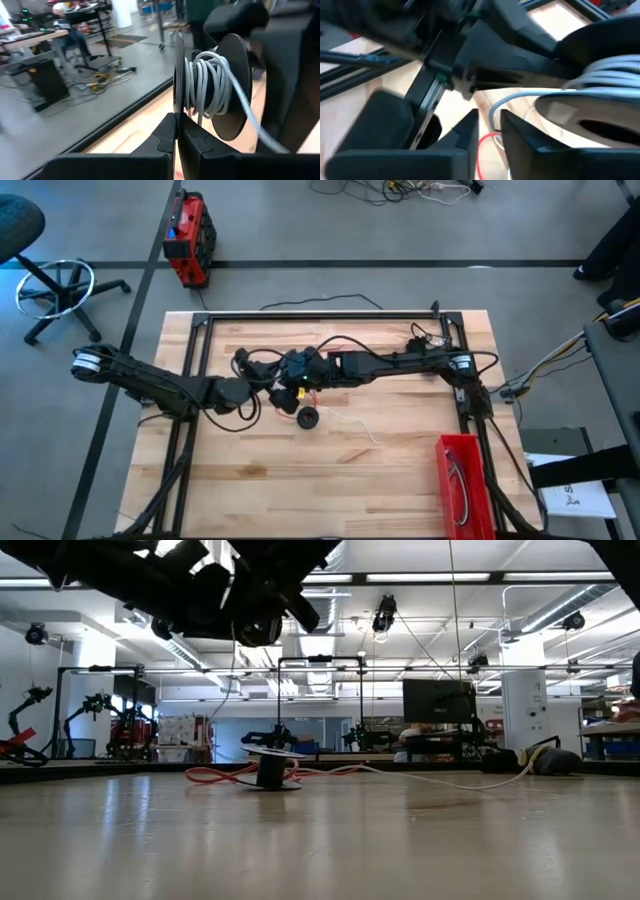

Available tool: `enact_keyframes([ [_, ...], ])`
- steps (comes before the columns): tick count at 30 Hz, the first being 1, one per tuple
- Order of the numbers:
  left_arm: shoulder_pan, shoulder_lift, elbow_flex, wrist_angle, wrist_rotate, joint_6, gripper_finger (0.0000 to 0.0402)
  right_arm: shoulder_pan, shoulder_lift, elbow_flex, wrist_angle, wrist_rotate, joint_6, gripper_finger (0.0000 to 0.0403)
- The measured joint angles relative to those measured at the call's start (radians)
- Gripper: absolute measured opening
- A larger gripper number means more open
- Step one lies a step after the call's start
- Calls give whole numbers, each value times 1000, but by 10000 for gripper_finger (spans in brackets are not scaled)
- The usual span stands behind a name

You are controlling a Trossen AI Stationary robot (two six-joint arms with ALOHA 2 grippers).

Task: Coil cords
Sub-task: Coil the white wire onto the spool

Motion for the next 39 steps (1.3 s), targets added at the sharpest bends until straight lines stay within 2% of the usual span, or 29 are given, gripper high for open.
enact_keyframes([
  [5, 0, -33, -37, 98, 74, 9, 0, 20, -26, 0, -22, 0, -40, 121],
  [10, 0, -97, -63, 162, 196, 21, 0, 63, -83, 0, -37, 52, -114, 167],
  [20, -3, -228, -67, 284, 392, -14, 0, 116, -137, 2, -60, 55, -157, 216],
  [23, -3, -254, -67, 286, 455, -22, 0, 145, -167, 2, -48, 80, -207, 223],
  [30, -4, -304, -71, 296, 649, 3, 0, 232, -237, 19, -17, 298, -313, 217],
  [34, -5, -310, -71, 305, 683, 9, 0, 237, -243, 22, 84, 314, -345, 207],
  [39, -5, -300, -71, 320, 727, 9, 0, 231, -231, 21, 121, 304, -351, 185],
])
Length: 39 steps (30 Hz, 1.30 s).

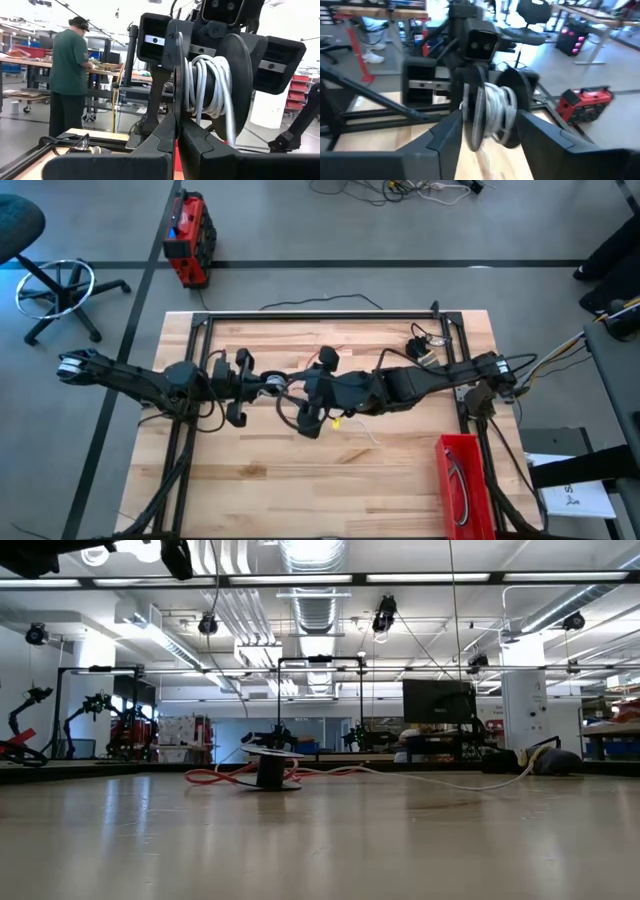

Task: Coil cords
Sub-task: Coil the white wire onto the spool

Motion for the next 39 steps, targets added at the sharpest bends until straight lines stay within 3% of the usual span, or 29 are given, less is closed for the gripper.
enact_keyframes([
  [6, 0, 0, 0, -1, 1, 2, 0, -18, 24, 0, 38, -113, 0, 127],
  [13, -1, 0, -2, -6, 0, 7, 0, -29, 30, 0, 58, -123, 0, 11],
  [18, -1, -43, -1, -35, 0, 44, 9, -29, 27, -1, 114, -128, -6, 3],
  [25, 0, -198, 0, -230, -2, 103, 37, -33, -2, -25, 253, -143, -66, 2],
  [32, -1, -403, 0, -400, 0, 109, 56, -53, -9, -162, 506, -284, -100, 1],
  [39, -2, -507, -35, -354, 153, 97, 68, -100, -7, -397, 959, -508, -96, 0],
])
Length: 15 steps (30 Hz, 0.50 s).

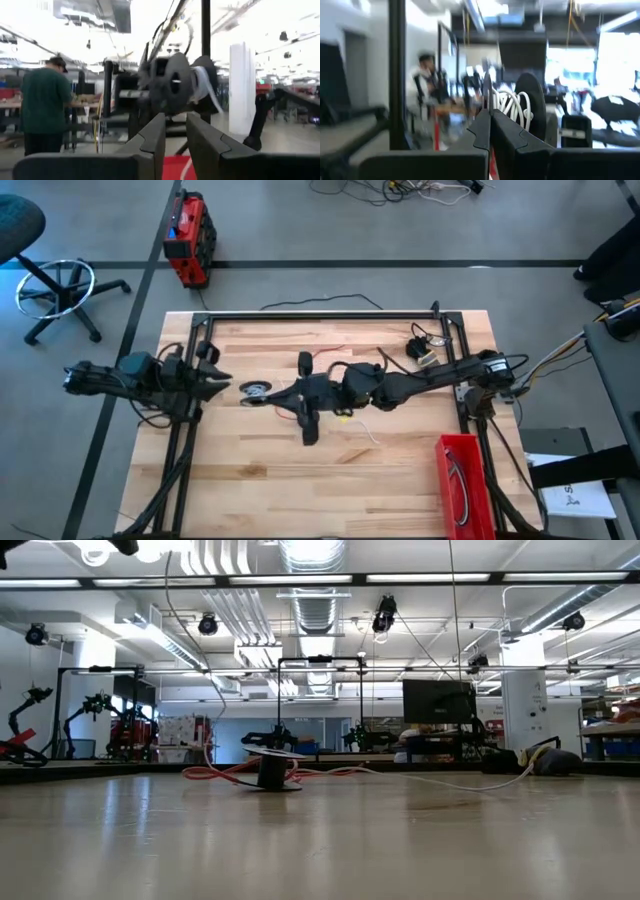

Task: Coil cords
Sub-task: Coil the white wire onto the spool

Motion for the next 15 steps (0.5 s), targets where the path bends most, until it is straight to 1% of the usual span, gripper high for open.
enact_keyframes([
  [3, 0, 8, -29, 78, 3, 1, 73, -28, 0, -105, 218, -54, 30, 0],
  [5, 0, 30, -51, 146, 0, 3, 79, -42, 0, -159, 295, -60, 50, 0],
  [7, 0, 66, -79, 233, -30, 3, 85, -54, 1, -196, 326, -61, 58, 0],
  [11, 2, 148, -105, 347, -140, 13, 102, -66, 1, -218, 341, -61, 61, 0],
  [15, 1, 227, -92, 377, -145, 32, 118, -65, 1, -218, 334, -63, 55, 0],
])
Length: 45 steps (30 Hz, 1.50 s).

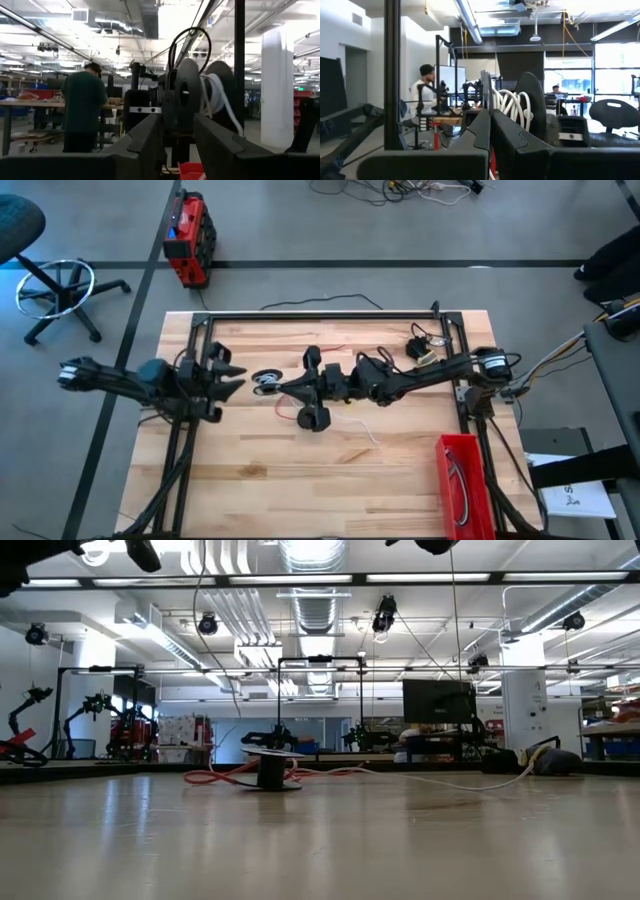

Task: Coil cords
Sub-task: Coil the white wire onto the spool

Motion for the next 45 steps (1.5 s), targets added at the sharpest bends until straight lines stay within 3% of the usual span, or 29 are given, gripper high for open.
enact_keyframes([
  [11, 0, 86, 99, 6, 3, -3, 116, 3, 0, -1, -74, -6, -2, 0],
  [45, 0, 183, 114, -14, 7, -32, 112, 3, -1, -2, -160, 3, -15, 0],
])
